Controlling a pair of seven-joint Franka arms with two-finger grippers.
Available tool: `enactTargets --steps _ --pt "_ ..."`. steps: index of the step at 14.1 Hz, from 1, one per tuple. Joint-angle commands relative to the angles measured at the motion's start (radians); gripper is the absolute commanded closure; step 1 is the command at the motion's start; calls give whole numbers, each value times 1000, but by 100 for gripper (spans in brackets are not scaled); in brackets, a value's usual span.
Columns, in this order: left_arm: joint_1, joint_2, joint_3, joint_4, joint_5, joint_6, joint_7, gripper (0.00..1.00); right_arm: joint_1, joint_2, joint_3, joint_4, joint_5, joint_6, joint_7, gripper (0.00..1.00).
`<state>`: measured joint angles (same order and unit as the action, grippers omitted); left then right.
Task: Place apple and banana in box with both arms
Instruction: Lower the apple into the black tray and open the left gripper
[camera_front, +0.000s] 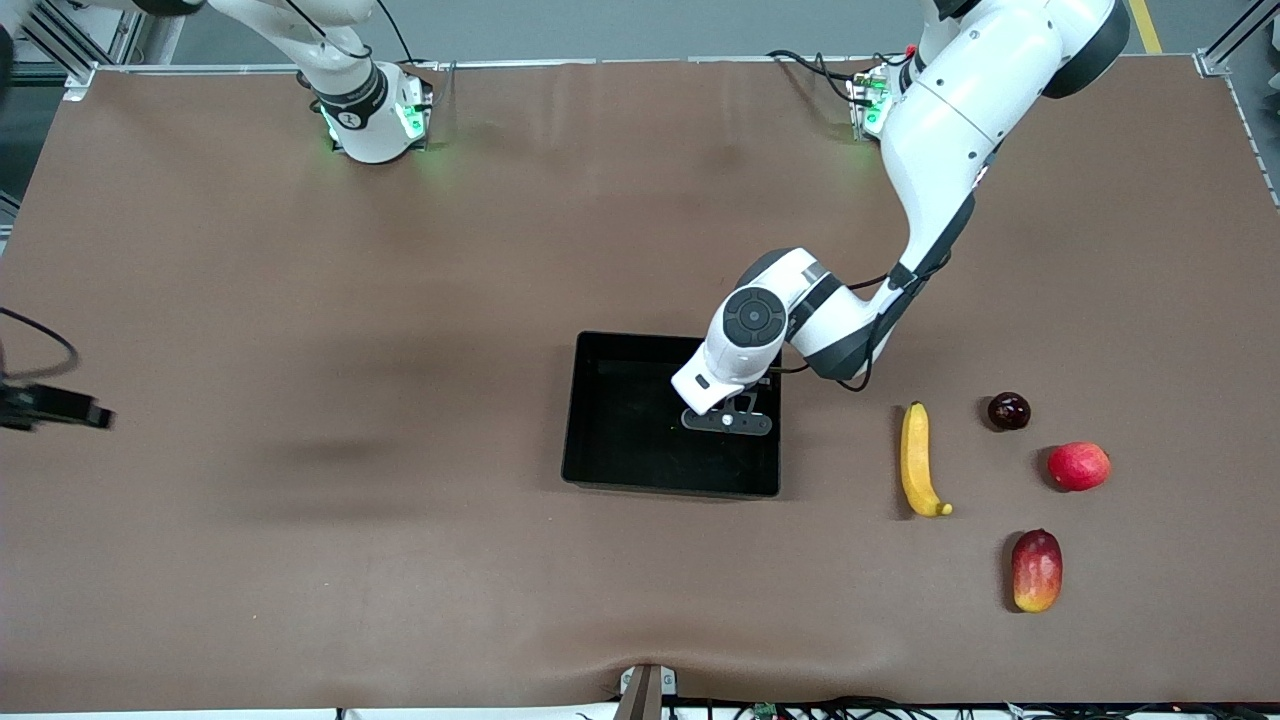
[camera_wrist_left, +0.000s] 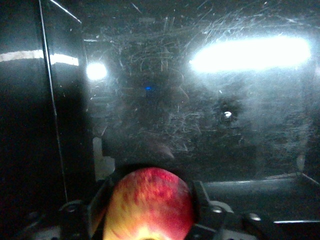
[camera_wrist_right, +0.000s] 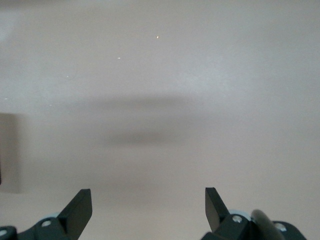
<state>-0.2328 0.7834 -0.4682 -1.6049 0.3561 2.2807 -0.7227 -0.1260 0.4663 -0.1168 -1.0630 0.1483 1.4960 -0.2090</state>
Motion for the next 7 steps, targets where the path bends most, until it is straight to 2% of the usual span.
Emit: enactTargets --steps 1,4,7 --pt "3 -29 -3 20 24 -13 -18 0 -30 -164 25 -121 -15 -55 -3 0" --pt "38 -116 -9 68 0 -134 -9 0 -24 -323 29 -268 -21 -57 -4 0" --pt "101 -191 -12 120 -29 -251 32 0 5 -379 32 -287 -48 -68 -4 0"
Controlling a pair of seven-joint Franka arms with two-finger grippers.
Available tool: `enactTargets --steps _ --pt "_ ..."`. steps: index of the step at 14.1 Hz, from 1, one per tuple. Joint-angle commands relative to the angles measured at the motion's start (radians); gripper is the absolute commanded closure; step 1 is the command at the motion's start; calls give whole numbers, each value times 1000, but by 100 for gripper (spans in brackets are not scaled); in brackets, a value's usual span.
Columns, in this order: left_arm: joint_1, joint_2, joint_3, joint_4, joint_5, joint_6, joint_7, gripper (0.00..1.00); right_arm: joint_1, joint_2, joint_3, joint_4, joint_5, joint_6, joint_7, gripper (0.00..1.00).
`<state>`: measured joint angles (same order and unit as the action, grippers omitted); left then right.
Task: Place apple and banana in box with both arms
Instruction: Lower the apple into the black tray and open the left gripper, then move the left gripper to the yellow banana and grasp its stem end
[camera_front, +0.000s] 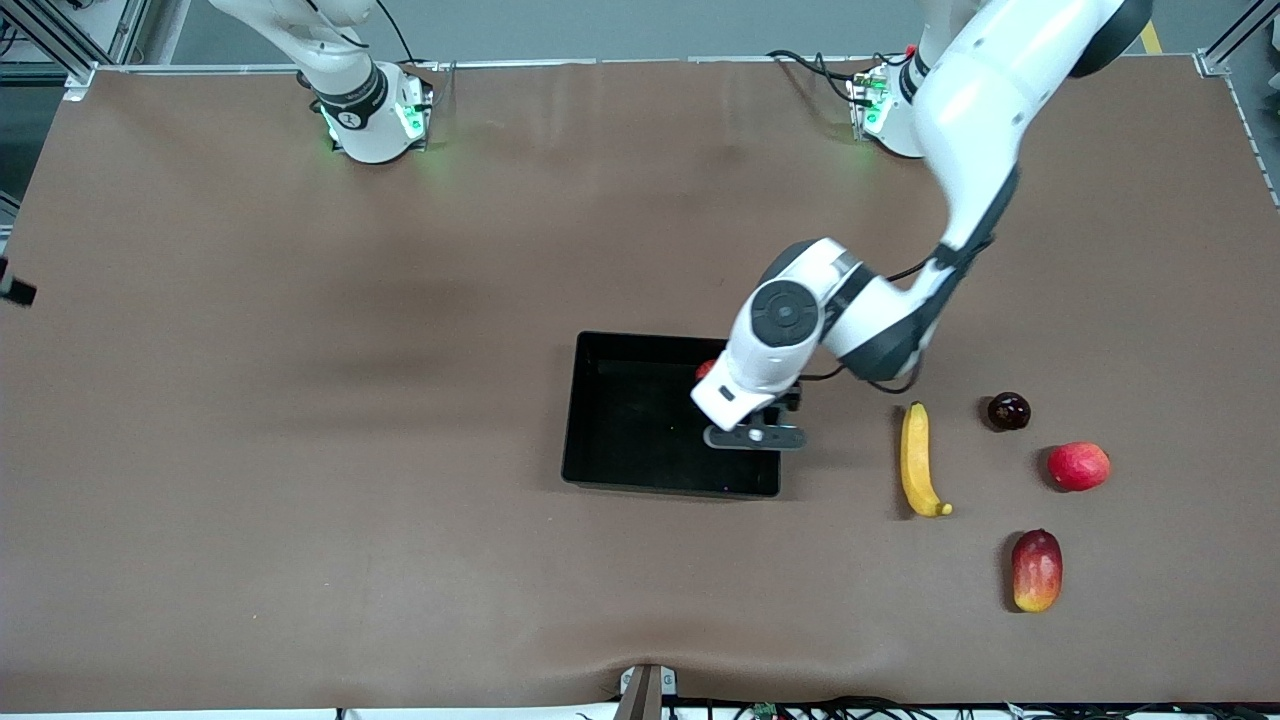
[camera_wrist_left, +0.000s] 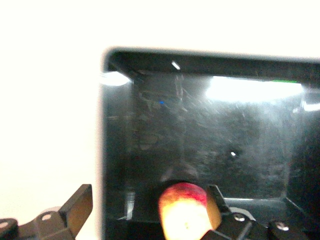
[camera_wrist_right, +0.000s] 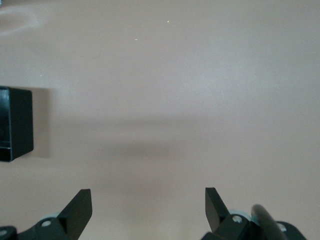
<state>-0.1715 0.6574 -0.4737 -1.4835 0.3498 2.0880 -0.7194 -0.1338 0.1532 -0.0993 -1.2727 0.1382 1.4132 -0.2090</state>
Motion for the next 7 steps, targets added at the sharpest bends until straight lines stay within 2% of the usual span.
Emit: enactTargets --steps 1,3,6,7 --pt "71 -82 -6 -4 -25 -60 64 0 13 -87 15 -111 -42 13 -1 0" --pt "145 -101 -6 -11 -25 -80 180 0 16 -138 15 -183 -51 21 -3 0" --pt "248 -85 -5 -47 -23 -68 323 0 84 -152 18 -197 -178 24 -1 0" --pt "276 -62 -5 -67 -11 -50 325 0 89 -155 17 -198 -189 29 3 0"
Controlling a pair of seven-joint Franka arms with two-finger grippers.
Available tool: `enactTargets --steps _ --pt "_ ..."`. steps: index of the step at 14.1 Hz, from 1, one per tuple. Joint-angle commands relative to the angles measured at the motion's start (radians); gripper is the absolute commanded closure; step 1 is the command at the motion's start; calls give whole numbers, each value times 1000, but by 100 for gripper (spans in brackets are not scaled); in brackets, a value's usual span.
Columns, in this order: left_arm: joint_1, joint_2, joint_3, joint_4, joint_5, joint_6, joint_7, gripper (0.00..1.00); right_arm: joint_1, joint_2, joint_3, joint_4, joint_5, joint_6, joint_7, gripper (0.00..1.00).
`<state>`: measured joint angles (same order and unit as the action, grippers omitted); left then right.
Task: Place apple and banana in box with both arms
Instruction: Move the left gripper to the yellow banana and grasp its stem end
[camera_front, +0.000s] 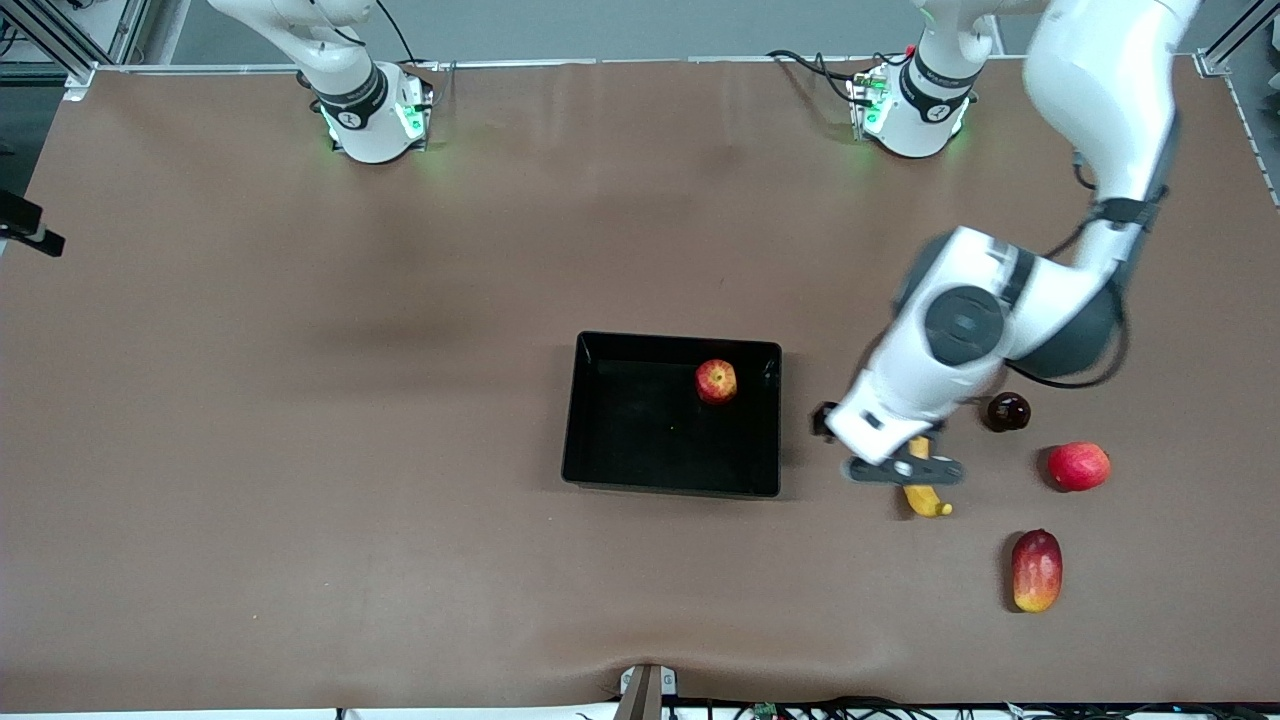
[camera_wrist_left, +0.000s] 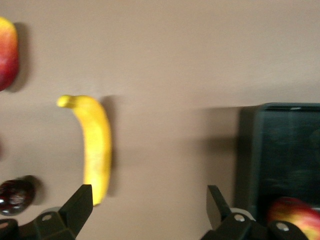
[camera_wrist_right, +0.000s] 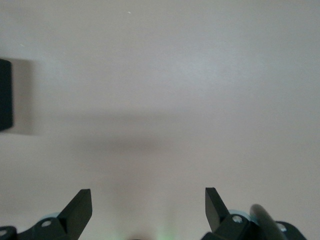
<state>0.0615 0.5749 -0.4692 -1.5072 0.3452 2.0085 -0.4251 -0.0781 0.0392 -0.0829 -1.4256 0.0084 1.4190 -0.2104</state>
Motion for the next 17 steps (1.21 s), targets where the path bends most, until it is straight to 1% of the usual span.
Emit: enactTargets --steps 1,3,4,6,9,10,11,13,14,15,17 --pt "63 35 -6 -63 -3 76 32 0 32 -47 -1 -55 -59 37 5 0" --pt "101 66 -2 -109 17 172 34 0 32 -65 -1 -88 -58 48 3 0" --pt "125 88 -2 -126 55 206 34 0 31 -70 -1 -95 -48 55 -4 0" --pt "155 114 -2 -163 103 280 34 0 29 -68 -3 -96 16 66 -7 0" --pt "175 164 0 -166 110 334 32 0 34 -67 -1 -95 31 72 -6 0" --pt "175 169 0 -166 110 334 32 8 27 -65 -3 -95 31 72 -7 0" --pt "176 175 1 -168 124 334 34 24 23 -62 -5 -95 34 72 -7 0" --pt "182 180 1 -172 161 334 32 65 21 -62 -6 -92 48 74 -7 0" --pt "182 178 0 -172 161 334 34 88 21 -61 -6 -90 48 74 -6 0" --pt "182 175 0 -172 162 332 43 100 21 -61 -6 -89 48 74 -6 0" --pt "184 171 0 -172 163 328 72 100 26 -61 -6 -87 50 75 -6 0"
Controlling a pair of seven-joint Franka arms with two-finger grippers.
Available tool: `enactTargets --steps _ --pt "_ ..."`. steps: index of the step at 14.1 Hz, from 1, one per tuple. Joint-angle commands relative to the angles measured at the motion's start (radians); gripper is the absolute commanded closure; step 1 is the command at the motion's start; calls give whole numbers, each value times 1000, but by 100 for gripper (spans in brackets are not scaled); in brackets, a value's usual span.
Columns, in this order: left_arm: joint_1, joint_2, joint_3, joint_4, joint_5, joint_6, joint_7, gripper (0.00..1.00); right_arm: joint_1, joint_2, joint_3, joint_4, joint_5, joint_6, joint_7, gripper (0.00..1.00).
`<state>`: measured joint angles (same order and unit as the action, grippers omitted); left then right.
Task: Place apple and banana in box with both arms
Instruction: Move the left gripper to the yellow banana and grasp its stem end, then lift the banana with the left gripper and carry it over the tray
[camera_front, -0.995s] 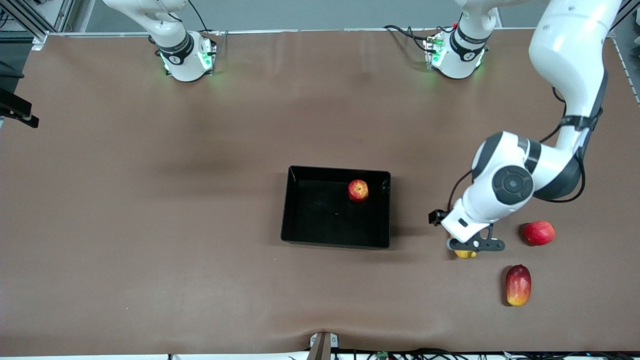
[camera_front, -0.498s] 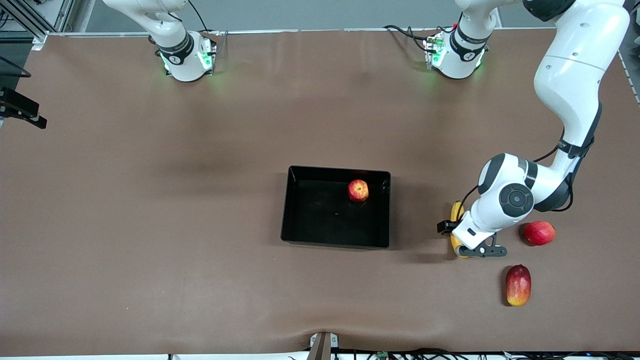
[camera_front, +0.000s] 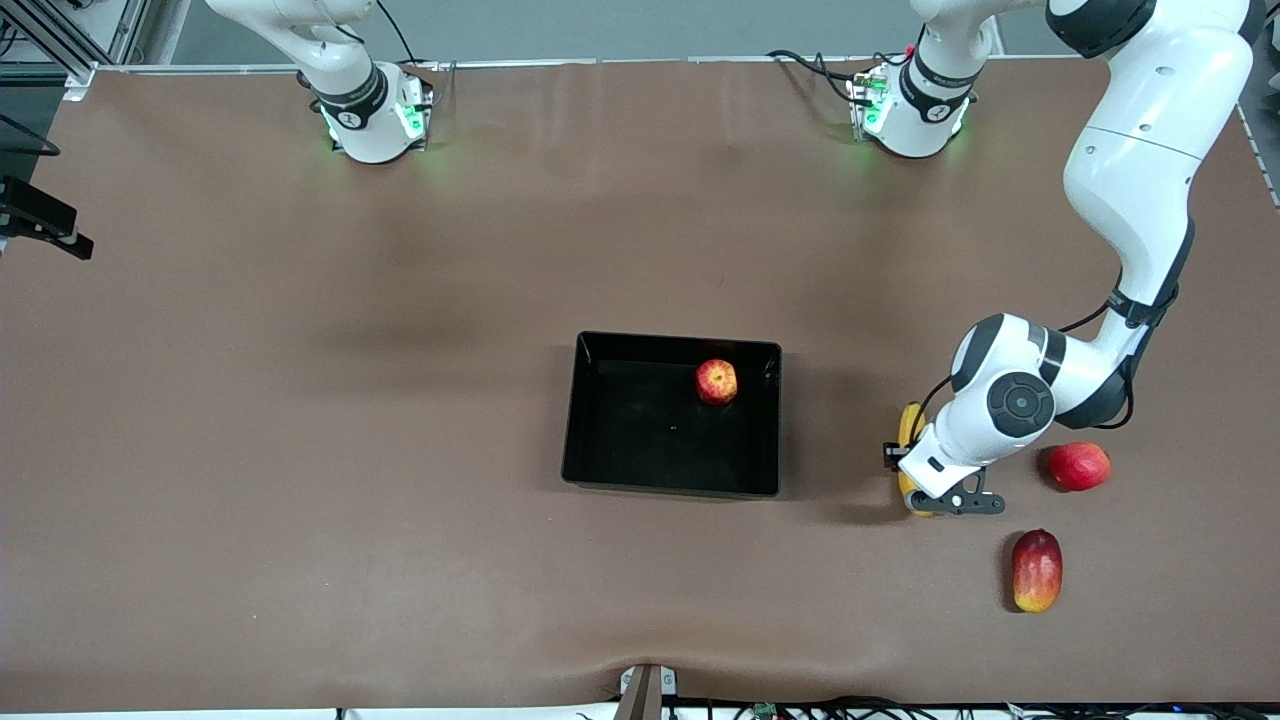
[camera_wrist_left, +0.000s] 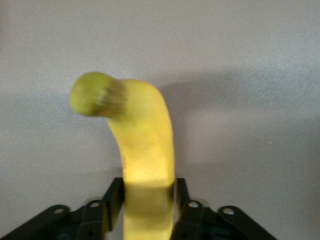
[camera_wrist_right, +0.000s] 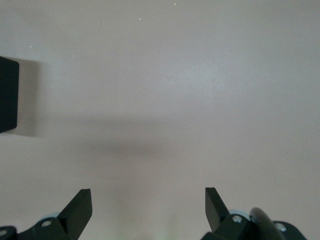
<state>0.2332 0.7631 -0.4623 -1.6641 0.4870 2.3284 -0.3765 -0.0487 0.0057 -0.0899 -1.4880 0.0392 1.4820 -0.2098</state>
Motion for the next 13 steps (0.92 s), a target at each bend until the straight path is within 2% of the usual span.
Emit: enactTargets --steps 1,4,8,11,13 --pt "12 -19 -7 -14 21 5 36 100 0 -27 1 -24 19 12 -7 0" --pt "3 -68 -18 -11 21 -27 45 100 0 -26 2 -24 19 12 -7 0" --pt "1 -157 -128 12 -4 -161 33 100 -7 -20 1 -5 16 11 -7 0" --pt "-26 -150 -223 102 -31 -239 18 100 -3 -18 1 -5 10 11 -7 0" --pt "-106 -120 -225 167 -33 -250 -30 100 0 -20 1 -5 4 11 -7 0"
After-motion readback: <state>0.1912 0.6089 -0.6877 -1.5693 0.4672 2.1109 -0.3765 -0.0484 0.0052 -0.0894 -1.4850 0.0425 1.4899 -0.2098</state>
